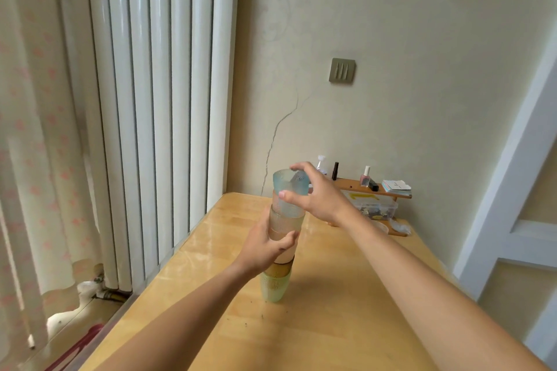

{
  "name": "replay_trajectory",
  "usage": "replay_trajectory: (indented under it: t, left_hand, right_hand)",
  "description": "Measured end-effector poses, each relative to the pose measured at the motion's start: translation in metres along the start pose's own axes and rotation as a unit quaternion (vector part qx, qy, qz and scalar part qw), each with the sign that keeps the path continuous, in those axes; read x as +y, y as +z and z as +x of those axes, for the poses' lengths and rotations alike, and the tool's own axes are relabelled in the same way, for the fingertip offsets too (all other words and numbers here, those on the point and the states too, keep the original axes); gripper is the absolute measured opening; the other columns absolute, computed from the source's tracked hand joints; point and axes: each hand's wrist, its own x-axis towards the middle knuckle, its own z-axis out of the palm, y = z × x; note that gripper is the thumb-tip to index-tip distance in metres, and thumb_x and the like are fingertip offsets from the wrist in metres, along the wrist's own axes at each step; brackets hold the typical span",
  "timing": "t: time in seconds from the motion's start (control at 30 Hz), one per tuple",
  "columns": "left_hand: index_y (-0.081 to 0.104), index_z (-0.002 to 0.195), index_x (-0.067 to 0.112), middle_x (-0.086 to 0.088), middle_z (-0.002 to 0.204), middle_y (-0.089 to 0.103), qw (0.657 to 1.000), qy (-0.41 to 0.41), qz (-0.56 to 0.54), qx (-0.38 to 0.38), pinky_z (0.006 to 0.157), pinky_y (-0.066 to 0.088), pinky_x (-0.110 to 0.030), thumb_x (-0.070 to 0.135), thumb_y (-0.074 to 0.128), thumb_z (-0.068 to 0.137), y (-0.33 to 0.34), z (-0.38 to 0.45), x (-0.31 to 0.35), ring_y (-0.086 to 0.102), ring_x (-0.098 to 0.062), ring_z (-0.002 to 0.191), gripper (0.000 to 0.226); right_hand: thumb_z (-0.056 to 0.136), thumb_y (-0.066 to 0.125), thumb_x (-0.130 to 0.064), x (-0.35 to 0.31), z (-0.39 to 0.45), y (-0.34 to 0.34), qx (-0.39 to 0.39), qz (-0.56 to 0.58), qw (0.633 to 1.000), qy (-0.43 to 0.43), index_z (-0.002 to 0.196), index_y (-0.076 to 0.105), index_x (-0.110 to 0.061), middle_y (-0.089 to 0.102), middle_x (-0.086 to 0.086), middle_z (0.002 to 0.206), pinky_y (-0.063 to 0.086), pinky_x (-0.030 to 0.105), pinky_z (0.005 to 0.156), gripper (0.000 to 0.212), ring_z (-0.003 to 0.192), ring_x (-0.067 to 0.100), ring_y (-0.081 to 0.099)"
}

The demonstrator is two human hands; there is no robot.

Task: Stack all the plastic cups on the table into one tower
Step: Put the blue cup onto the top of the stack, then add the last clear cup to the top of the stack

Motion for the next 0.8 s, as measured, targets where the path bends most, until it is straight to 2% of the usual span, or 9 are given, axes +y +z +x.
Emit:
replay_trajectory:
  t: [0.07,0.13,0.27,0.4,0.47,0.53,0.6,0.7,0.8]
  left_hand:
    - [0.051,0.141,0.043,0.006,0.121,0.076,1.000,0.005,-0.014,0.002,0.097,0.062,-0.037,0.017,0.077,0.091,0.001,-0.001,-0.003,0.074,-0.015,0.111,0.062]
    - [0.051,0.141,0.044,0.005,0.124,0.075,0.999,-0.001,-0.039,0.003,0.097,0.062,-0.034,0.015,0.076,0.095,0.003,-0.003,-0.006,0.073,-0.016,0.113,0.060]
    - [0.051,0.143,0.041,0.009,0.128,0.075,0.997,-0.027,-0.068,0.012,0.102,0.057,-0.031,0.019,0.076,0.097,0.010,-0.007,-0.013,0.072,-0.012,0.119,0.057]
    - [0.055,0.136,0.040,0.011,0.122,0.077,0.997,-0.026,-0.061,0.031,0.096,0.056,-0.025,0.023,0.078,0.095,0.015,-0.004,-0.018,0.073,-0.009,0.114,0.051]
    - [0.056,0.132,0.039,0.011,0.118,0.077,0.997,-0.017,-0.053,0.053,0.093,0.057,-0.025,0.033,0.077,0.089,0.018,-0.004,-0.022,0.073,-0.010,0.110,0.048]
    - [0.058,0.123,0.036,0.012,0.110,0.076,0.996,0.001,-0.038,0.084,0.088,0.056,-0.020,0.040,0.075,0.084,0.024,-0.003,-0.026,0.073,-0.009,0.102,0.042]
    - [0.057,0.114,0.034,0.011,0.103,0.074,0.993,0.025,-0.019,0.111,0.082,0.055,-0.017,0.046,0.072,0.082,0.031,0.000,-0.031,0.071,-0.008,0.095,0.038]
    - [0.057,0.112,0.041,0.010,0.102,0.075,0.992,0.037,0.007,0.120,0.082,0.058,-0.025,0.052,0.070,0.079,0.040,0.013,-0.036,0.071,-0.006,0.095,0.036]
    - [0.056,0.117,0.049,0.018,0.106,0.075,0.993,0.050,0.025,0.104,0.085,0.058,-0.025,0.055,0.069,0.079,0.047,0.026,-0.042,0.071,-0.003,0.100,0.041]
  right_hand:
    - [0.088,0.074,-0.050,0.006,-0.007,0.005,-0.007,0.020,1.000,0.010,0.142,0.045,-0.030,0.053,-0.012,0.137,0.041,0.010,0.081,0.064,0.116,0.008,0.056]
    - [0.089,0.074,-0.048,0.010,-0.012,0.008,-0.016,0.067,0.997,0.029,0.143,0.042,-0.032,0.055,-0.013,0.134,0.042,0.007,0.083,0.065,0.107,-0.003,0.058]
    - [0.085,0.079,-0.049,0.016,-0.018,0.009,-0.016,0.117,0.992,0.044,0.141,0.040,-0.038,0.060,-0.010,0.136,0.055,0.029,0.097,0.069,0.111,0.003,0.066]
    - [0.077,0.078,-0.064,0.025,-0.017,0.007,-0.030,0.147,0.987,0.057,0.152,0.022,-0.044,0.054,-0.009,0.142,0.049,0.038,0.108,0.095,0.123,0.013,0.063]
    - [0.078,0.066,-0.077,0.039,-0.019,0.008,-0.020,0.179,0.981,0.067,0.153,0.017,-0.049,0.055,-0.007,0.146,0.048,0.043,0.109,0.094,0.127,0.016,0.062]
    - [0.084,0.049,-0.081,0.064,-0.022,0.010,0.007,0.186,0.978,0.088,0.153,0.025,-0.043,0.059,-0.004,0.142,0.050,0.045,0.107,0.083,0.124,0.013,0.063]
    - [0.087,0.047,-0.077,0.094,-0.024,0.009,0.052,0.148,0.978,0.135,0.147,0.038,-0.037,0.060,-0.001,0.138,0.050,0.045,0.107,0.073,0.121,0.014,0.063]
    - [0.096,0.063,-0.049,0.149,-0.028,0.003,0.117,0.030,0.969,0.217,0.140,0.049,-0.018,0.062,0.003,0.130,0.051,0.035,0.096,0.055,0.113,0.020,0.064]
    - [0.095,0.068,-0.032,0.206,-0.031,-0.004,0.146,-0.063,0.950,0.270,0.132,0.053,-0.012,0.058,0.011,0.133,0.048,0.036,0.096,0.045,0.121,0.028,0.059]
